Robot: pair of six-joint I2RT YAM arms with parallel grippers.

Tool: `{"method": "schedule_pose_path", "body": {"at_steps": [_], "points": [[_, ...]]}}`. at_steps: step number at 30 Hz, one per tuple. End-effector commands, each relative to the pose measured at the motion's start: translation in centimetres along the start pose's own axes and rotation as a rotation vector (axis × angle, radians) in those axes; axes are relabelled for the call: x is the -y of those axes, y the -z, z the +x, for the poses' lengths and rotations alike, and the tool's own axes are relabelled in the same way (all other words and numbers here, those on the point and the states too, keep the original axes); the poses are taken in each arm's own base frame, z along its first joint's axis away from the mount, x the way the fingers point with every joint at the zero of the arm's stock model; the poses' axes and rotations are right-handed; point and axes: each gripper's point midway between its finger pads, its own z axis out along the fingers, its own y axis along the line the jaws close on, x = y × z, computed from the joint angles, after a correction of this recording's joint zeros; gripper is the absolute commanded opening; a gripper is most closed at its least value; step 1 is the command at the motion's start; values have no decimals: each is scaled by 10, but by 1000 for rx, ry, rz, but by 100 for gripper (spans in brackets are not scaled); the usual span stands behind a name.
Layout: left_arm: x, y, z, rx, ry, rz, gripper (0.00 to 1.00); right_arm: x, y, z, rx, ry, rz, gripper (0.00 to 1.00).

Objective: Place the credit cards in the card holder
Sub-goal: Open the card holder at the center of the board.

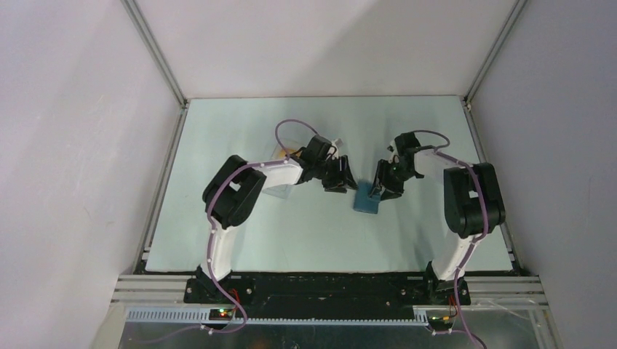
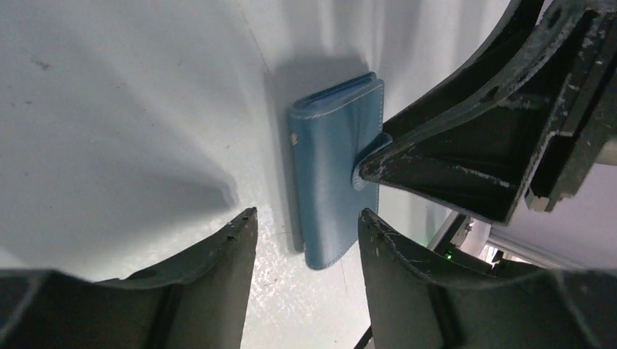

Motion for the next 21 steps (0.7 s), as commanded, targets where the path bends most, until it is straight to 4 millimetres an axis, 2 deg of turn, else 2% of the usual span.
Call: {"method": "schedule_pose_path", "body": {"at_steps": [1,6,7,8,9,10,11,13,17,21], "points": [[-6,2,3,24,4,-20,56,-16,-15,4,-47,123,25,50],[-23,10,20,37,34,-92,49,-38,-19,20,-102,185,8,49],[-32,12,31,22,48,-129,48,-40,-19,23,-111,191,5,49],[-36,16,30,48,50,-169,48,-46,-20,27,-119,211,-3,49],[-44,19,40,31,60,-209,48,-47,-20,30,-126,220,0,50],[-47,23,37,60,55,-242,47,-49,-22,34,-132,243,17,50],[-52,25,45,52,57,-269,46,-50,-22,36,-135,255,29,50],[-58,29,48,67,62,-314,41,-49,-24,39,-134,285,80,52],[-73,26,57,61,98,-375,14,-44,-24,42,-108,338,196,59],[-83,21,67,39,119,-401,5,-42,-21,41,-70,364,265,69]]}}
